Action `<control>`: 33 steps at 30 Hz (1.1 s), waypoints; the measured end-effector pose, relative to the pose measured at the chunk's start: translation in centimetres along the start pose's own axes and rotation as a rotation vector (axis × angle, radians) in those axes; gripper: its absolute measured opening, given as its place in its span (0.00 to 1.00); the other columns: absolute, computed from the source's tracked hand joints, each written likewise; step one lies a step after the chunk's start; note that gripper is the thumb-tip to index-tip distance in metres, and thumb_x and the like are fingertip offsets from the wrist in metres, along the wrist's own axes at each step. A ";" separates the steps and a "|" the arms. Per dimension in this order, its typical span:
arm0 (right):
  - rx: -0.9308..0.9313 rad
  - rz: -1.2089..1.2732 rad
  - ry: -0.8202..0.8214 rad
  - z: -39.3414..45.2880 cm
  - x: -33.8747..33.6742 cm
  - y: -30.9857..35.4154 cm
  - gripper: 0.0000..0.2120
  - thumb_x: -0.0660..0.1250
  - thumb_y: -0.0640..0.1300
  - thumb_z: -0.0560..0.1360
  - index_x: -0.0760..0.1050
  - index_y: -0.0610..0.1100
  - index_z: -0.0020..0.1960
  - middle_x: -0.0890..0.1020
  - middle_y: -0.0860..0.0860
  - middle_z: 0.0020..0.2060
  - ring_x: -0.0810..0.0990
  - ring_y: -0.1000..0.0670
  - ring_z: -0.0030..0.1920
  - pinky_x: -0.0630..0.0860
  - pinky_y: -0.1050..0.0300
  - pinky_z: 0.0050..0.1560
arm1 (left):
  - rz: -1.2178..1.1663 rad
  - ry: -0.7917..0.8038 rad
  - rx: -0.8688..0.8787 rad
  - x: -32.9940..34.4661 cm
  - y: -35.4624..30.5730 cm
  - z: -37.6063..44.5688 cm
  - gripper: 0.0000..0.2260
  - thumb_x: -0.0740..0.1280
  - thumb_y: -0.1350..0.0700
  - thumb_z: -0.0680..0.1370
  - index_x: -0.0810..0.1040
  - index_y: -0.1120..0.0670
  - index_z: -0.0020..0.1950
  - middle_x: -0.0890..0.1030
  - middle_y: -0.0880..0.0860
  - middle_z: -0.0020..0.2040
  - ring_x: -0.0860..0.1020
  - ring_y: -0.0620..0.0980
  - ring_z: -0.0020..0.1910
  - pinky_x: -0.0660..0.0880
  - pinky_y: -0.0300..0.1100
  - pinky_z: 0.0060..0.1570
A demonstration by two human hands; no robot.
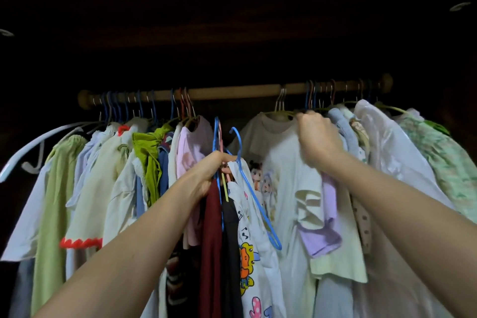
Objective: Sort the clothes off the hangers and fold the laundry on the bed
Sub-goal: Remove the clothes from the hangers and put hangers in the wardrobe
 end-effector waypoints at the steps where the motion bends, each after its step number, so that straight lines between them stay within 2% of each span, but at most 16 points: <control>1: 0.022 -0.023 -0.001 -0.2 -0.3 -1.0 0.18 0.68 0.25 0.67 0.73 0.38 0.54 0.75 0.41 0.50 0.79 0.36 0.50 0.69 0.48 0.38 | -0.022 0.002 -0.004 0.5 0.0 0.1 0.19 0.60 0.65 0.75 0.69 0.54 0.25 0.60 0.47 0.21 0.57 0.44 0.21 0.59 0.37 0.26; 4: 0.057 -0.087 -0.020 -0.6 -0.7 -3.6 0.14 0.65 0.27 0.70 0.73 0.37 0.53 0.75 0.41 0.50 0.79 0.37 0.49 0.67 0.49 0.36 | -0.074 0.038 -0.022 2.6 0.3 0.4 0.16 0.59 0.65 0.76 0.64 0.54 0.29 0.59 0.46 0.21 0.56 0.43 0.21 0.56 0.37 0.26; 8: 0.087 -0.164 -0.040 -0.8 -0.8 -4.8 0.13 0.61 0.28 0.73 0.73 0.37 0.56 0.75 0.41 0.53 0.79 0.38 0.50 0.65 0.50 0.38 | -0.052 0.115 -0.039 5.2 1.1 0.7 0.16 0.60 0.65 0.76 0.63 0.54 0.29 0.59 0.47 0.22 0.56 0.43 0.22 0.57 0.37 0.27; 12: 0.097 -0.158 -0.030 -0.9 -0.4 -3.9 0.15 0.56 0.29 0.75 0.70 0.36 0.61 0.74 0.39 0.57 0.77 0.37 0.53 0.65 0.50 0.40 | 0.001 0.092 -0.055 5.4 2.0 0.4 0.15 0.60 0.64 0.77 0.65 0.53 0.32 0.59 0.47 0.23 0.57 0.45 0.27 0.59 0.39 0.31; 14: 0.043 -0.211 -0.067 -1.5 -0.4 -3.5 0.16 0.54 0.31 0.76 0.71 0.34 0.62 0.73 0.38 0.59 0.74 0.38 0.57 0.68 0.49 0.44 | -0.026 0.077 -0.063 4.9 2.4 0.2 0.13 0.60 0.64 0.77 0.65 0.53 0.34 0.59 0.47 0.23 0.57 0.45 0.27 0.59 0.39 0.31; 16: -0.099 -0.263 -0.160 -2.9 -0.5 -2.0 0.16 0.56 0.34 0.72 0.78 0.33 0.54 0.75 0.35 0.60 0.74 0.36 0.60 0.73 0.46 0.53 | -0.070 0.050 -0.059 4.3 2.8 0.0 0.14 0.60 0.64 0.78 0.66 0.53 0.34 0.60 0.46 0.22 0.58 0.44 0.24 0.60 0.37 0.31; 18: -0.249 -0.035 -0.257 -5.4 -0.4 0.2 0.08 0.62 0.35 0.71 0.79 0.34 0.44 0.78 0.35 0.57 0.76 0.34 0.59 0.75 0.43 0.55 | -0.121 0.017 -0.050 3.7 2.9 -0.1 0.15 0.61 0.64 0.78 0.68 0.54 0.32 0.61 0.45 0.22 0.58 0.42 0.22 0.59 0.36 0.30; 19: -0.257 0.186 -0.196 -6.5 -0.2 1.1 0.06 0.62 0.35 0.74 0.78 0.36 0.44 0.79 0.38 0.52 0.77 0.36 0.56 0.75 0.46 0.53 | -0.143 0.004 -0.043 3.4 3.0 -0.2 0.16 0.61 0.64 0.78 0.69 0.54 0.31 0.61 0.45 0.22 0.58 0.42 0.22 0.59 0.35 0.29; 21: -0.124 0.558 0.132 -8.2 0.9 2.3 0.08 0.60 0.41 0.79 0.76 0.39 0.50 0.79 0.44 0.45 0.78 0.41 0.49 0.70 0.54 0.45 | -0.184 -0.009 -0.034 2.8 2.9 -0.3 0.18 0.61 0.65 0.78 0.70 0.53 0.28 0.62 0.45 0.22 0.58 0.41 0.20 0.57 0.33 0.27; 23: -0.051 0.682 0.414 -9.8 2.4 3.1 0.11 0.61 0.46 0.79 0.76 0.41 0.56 0.82 0.46 0.46 0.79 0.46 0.46 0.72 0.56 0.46 | -0.204 -0.021 -0.026 2.3 2.7 -0.6 0.18 0.60 0.65 0.78 0.69 0.53 0.28 0.62 0.45 0.21 0.58 0.40 0.19 0.56 0.32 0.25; 26: -0.034 0.832 0.630 -11.7 3.5 4.5 0.13 0.64 0.51 0.78 0.76 0.42 0.55 0.83 0.43 0.45 0.80 0.47 0.43 0.75 0.54 0.49 | -0.226 -0.028 -0.018 1.8 2.3 -1.1 0.18 0.59 0.65 0.79 0.68 0.53 0.30 0.62 0.45 0.21 0.58 0.40 0.18 0.55 0.31 0.24; 28: -0.009 0.872 0.663 -12.7 4.1 5.2 0.14 0.64 0.54 0.77 0.74 0.44 0.55 0.81 0.45 0.42 0.78 0.50 0.37 0.77 0.52 0.45 | -0.212 -0.037 -0.017 1.7 2.3 -1.2 0.16 0.61 0.63 0.79 0.67 0.53 0.32 0.62 0.44 0.21 0.59 0.40 0.18 0.56 0.31 0.22; 29: 0.000 0.862 0.647 -13.0 4.3 5.4 0.14 0.64 0.54 0.77 0.73 0.44 0.56 0.79 0.47 0.40 0.76 0.51 0.35 0.76 0.55 0.40 | -0.215 -0.053 -0.020 1.7 2.3 -1.3 0.16 0.62 0.63 0.80 0.67 0.53 0.32 0.62 0.44 0.21 0.59 0.40 0.17 0.57 0.30 0.21; 31: 0.024 0.843 0.580 -13.1 4.4 5.5 0.11 0.65 0.49 0.78 0.71 0.43 0.56 0.78 0.48 0.38 0.74 0.52 0.32 0.71 0.60 0.32 | -0.260 -0.069 -0.026 2.0 2.3 -1.3 0.15 0.62 0.62 0.80 0.69 0.55 0.33 0.63 0.45 0.21 0.61 0.39 0.17 0.58 0.29 0.19; 33: 0.035 0.790 0.525 -12.9 4.3 5.4 0.09 0.65 0.44 0.77 0.70 0.41 0.55 0.78 0.45 0.39 0.74 0.50 0.34 0.68 0.59 0.32 | -0.297 -0.055 -0.028 2.4 2.1 -1.3 0.14 0.62 0.62 0.80 0.70 0.56 0.34 0.64 0.46 0.21 0.61 0.39 0.17 0.59 0.28 0.19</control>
Point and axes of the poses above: each hand's wrist, its own z-axis towards the middle knuckle, its own x-axis out of the palm, y = z × x, the point moved 5 cm from there along z, towards the middle knuckle
